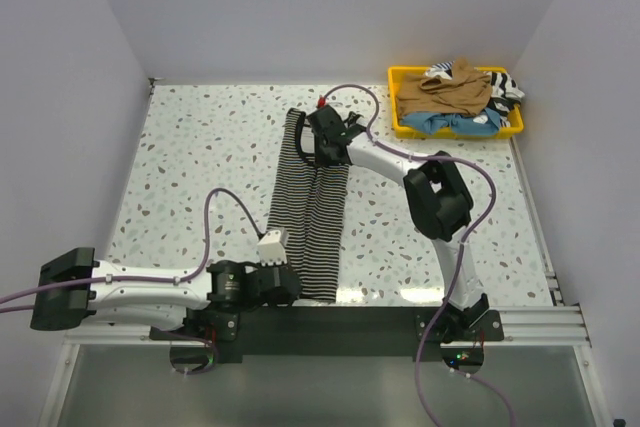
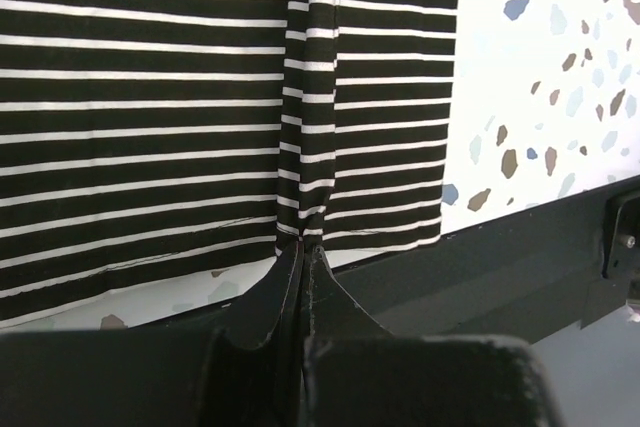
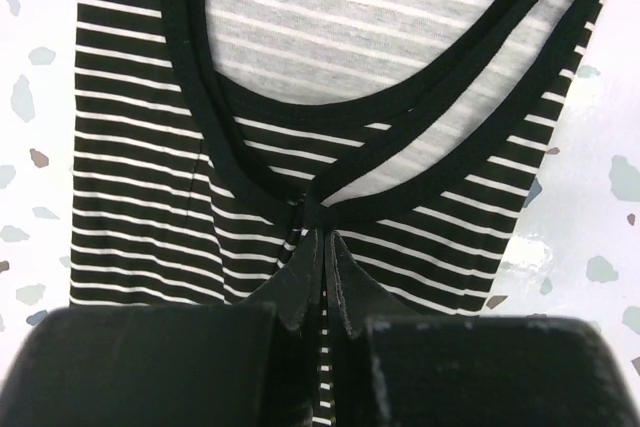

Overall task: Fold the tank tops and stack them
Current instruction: Fold the tank top

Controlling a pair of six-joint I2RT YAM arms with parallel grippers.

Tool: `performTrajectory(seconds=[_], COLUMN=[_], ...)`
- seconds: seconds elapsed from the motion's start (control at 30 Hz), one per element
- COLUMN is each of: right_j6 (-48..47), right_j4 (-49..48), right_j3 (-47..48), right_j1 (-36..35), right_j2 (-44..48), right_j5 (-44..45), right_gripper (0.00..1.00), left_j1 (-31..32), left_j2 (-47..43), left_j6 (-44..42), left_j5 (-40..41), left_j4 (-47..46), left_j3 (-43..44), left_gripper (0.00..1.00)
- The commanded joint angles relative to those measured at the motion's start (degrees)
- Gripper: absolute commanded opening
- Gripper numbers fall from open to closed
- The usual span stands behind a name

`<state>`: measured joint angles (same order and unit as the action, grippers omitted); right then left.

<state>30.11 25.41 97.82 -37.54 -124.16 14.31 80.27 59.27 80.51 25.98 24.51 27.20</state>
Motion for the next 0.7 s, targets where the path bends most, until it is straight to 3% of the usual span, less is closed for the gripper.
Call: performTrajectory(seconds=[0.0, 0.23, 0.3, 0.37, 0.4, 0.43, 0.53, 0.57, 0.67], right_j6=[1.1, 0.8, 0.6, 0.4, 0.1, -0.1, -0.8, -0.9, -1.5], right_j4=[-1.2, -1.0, -0.6, -0.5, -0.4, -0.4, -0.1, 0.1, 1.0], right_j3=[2.9, 4.2, 4.6, 4.5, 4.5, 4.4, 4.4, 4.4, 4.4], right_j1=[-0.6, -1.7, -2.0, -2.3, -2.4, -2.4, -2.4, -2.5, -2.4], right_j2=[-0.3, -1.2, -1.2, -0.7, -0.5, 0.2, 2.2, 2.8, 5.1], right_j5=[3.4, 4.2, 4.5, 4.9, 4.9, 5.0, 5.4, 5.6, 5.6], right_gripper=[0.0, 0.0, 0.03, 0.14, 0.19, 0.29, 0.43, 0.48, 0.51], left_j1=[0.2, 0.2, 0.2, 0.2, 0.2, 0.2, 0.2, 0.2, 0.1], left_j2=[0.4, 1.2, 1.1, 0.9, 0.7, 0.1, -1.0, -1.2, -1.2], left_j6=[2.7, 2.3, 1.9, 1.1, 0.6, -0.3, -2.4, -2.7, -4.3], left_j5=[-0.4, -1.0, -0.9, -0.7, -0.3, 0.5, 2.4, 2.8, 4.5], left_j4=[0.9, 0.5, 0.8, 1.1, 2.1, 3.2, 4.9, 5.9, 8.6], left_j3=[-1.4, -1.7, -1.2, -0.7, 0.5, 1.9, 4.3, 5.0, 8.6], left_gripper=[0.0, 0.0, 0.0, 0.0, 0.04, 0.16, 0.36, 0.39, 0.43])
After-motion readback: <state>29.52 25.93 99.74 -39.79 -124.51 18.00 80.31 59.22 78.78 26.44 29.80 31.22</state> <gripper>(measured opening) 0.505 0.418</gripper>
